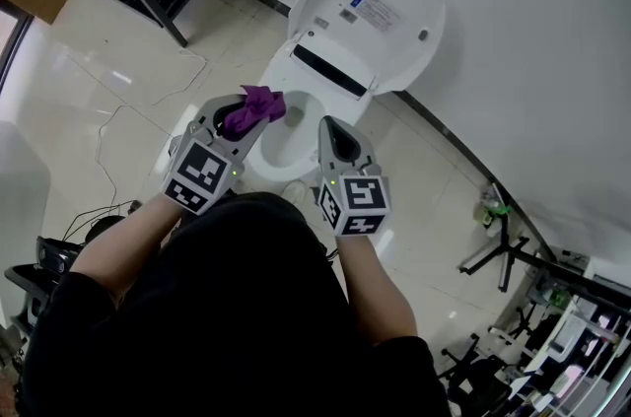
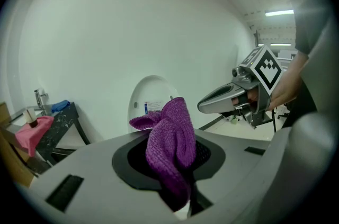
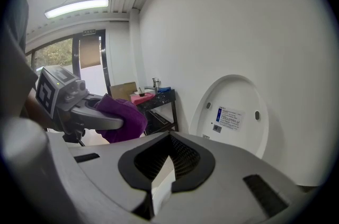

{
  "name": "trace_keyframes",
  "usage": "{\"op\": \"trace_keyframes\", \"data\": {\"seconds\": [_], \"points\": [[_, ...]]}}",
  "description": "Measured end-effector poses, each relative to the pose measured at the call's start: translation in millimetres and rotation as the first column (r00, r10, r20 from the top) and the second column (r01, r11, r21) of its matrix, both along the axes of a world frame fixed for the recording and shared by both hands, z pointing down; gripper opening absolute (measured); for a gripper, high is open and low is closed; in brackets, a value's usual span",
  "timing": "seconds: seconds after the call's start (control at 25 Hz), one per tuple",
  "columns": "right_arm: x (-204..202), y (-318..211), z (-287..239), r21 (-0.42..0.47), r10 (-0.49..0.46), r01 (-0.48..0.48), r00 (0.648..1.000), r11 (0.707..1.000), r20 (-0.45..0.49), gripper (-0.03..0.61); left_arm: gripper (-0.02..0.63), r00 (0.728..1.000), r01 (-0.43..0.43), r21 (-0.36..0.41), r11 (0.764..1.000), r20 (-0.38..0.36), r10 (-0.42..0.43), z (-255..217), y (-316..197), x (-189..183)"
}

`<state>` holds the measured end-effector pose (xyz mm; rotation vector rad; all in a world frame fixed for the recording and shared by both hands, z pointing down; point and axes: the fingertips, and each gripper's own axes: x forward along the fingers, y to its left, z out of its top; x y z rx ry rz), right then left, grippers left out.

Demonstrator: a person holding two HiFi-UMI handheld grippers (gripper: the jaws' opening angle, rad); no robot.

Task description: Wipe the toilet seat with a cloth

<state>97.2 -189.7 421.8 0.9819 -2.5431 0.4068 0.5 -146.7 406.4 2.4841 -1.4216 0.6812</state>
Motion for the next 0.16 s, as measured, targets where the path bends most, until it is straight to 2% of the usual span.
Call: {"op": "trace_keyframes", "data": {"seconds": [0.16], "points": [[-6.1, 1.7, 2.2, -0.002, -0.005, 0.005, 1.0, 1.0, -0.001, 0.015, 0.1, 1.0, 0.002, -0.001, 1.0, -0.001, -0.002, 0.5, 0.2, -5.8]]}}
